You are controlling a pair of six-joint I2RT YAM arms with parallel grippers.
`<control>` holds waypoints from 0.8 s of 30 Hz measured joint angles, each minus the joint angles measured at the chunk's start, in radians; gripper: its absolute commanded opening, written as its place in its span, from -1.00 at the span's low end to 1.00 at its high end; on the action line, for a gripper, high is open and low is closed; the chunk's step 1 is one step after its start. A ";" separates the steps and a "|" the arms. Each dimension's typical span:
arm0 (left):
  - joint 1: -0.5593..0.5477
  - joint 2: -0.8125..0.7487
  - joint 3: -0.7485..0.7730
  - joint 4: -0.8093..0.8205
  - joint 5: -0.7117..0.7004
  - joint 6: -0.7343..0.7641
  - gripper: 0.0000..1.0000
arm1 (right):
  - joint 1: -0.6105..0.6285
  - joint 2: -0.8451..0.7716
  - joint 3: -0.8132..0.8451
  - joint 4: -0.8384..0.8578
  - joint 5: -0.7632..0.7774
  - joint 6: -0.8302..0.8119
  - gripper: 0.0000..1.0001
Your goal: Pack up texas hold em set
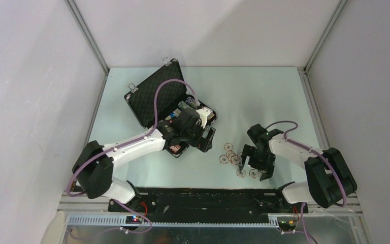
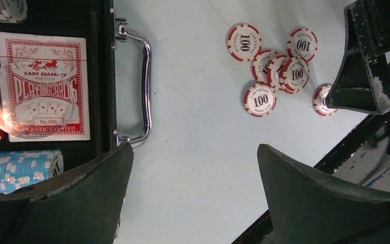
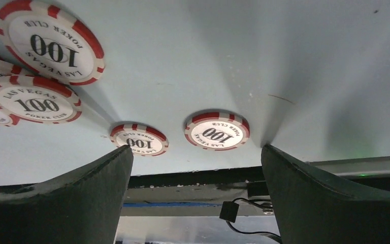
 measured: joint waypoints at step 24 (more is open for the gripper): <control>-0.002 0.000 -0.028 0.023 0.003 -0.026 0.98 | 0.137 0.181 0.180 0.108 -0.061 0.008 0.99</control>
